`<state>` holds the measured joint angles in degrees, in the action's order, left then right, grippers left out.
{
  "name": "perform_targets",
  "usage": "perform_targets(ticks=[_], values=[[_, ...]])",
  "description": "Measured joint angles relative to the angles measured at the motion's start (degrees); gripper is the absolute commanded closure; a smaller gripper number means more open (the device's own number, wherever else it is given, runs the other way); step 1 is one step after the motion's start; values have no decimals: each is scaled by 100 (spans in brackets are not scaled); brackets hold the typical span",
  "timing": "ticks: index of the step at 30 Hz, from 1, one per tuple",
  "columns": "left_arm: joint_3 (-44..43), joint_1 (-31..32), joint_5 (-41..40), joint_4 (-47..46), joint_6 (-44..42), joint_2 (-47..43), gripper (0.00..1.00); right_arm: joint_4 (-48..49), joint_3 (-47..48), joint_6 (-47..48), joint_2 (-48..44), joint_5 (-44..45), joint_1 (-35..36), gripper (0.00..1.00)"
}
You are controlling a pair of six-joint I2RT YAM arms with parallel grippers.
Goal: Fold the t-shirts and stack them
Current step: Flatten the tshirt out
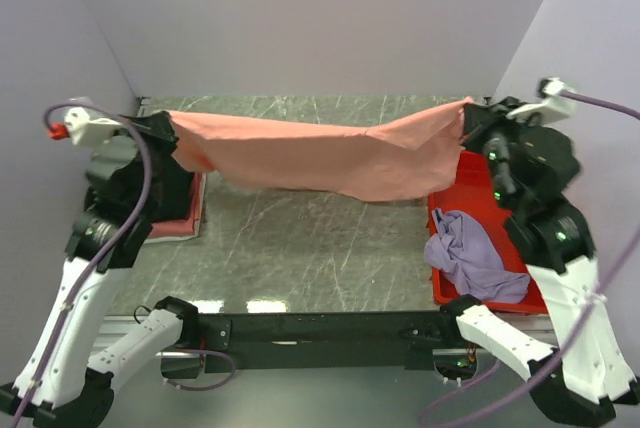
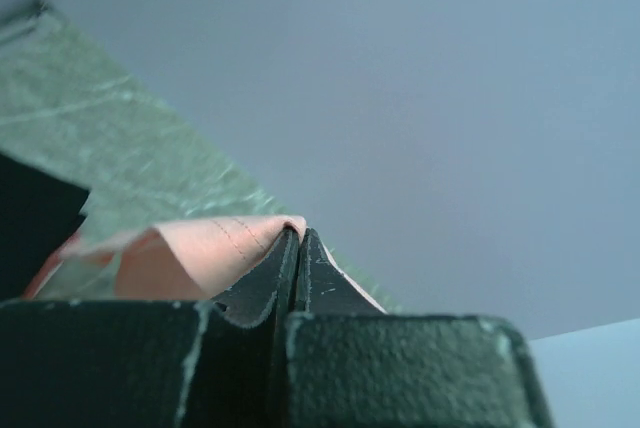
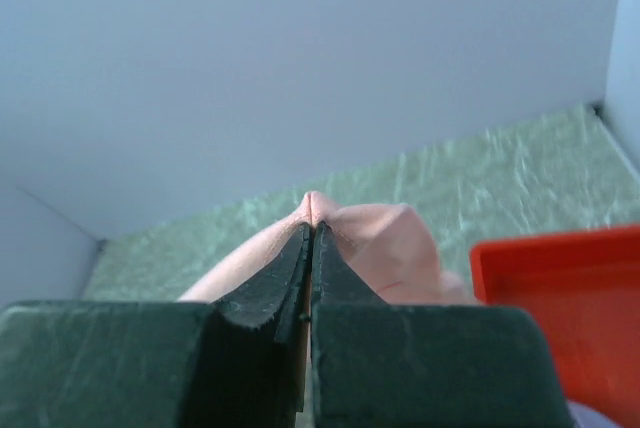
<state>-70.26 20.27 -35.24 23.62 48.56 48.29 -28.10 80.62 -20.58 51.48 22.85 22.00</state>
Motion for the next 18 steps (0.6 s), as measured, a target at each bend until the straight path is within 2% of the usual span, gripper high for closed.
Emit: perform_targets(ticks=[9, 14, 18], values=[[-833, 0, 595, -306, -621, -579, 99, -323, 1401, 514, -428, -426, 4, 100], [-1497, 0, 848, -435, -901, -402, 99, -420, 2061, 754, -380, -540, 11, 100], [-1700, 0, 835, -549, -1064, -105, 99, -365, 2361, 1010, -162, -483, 11, 100]])
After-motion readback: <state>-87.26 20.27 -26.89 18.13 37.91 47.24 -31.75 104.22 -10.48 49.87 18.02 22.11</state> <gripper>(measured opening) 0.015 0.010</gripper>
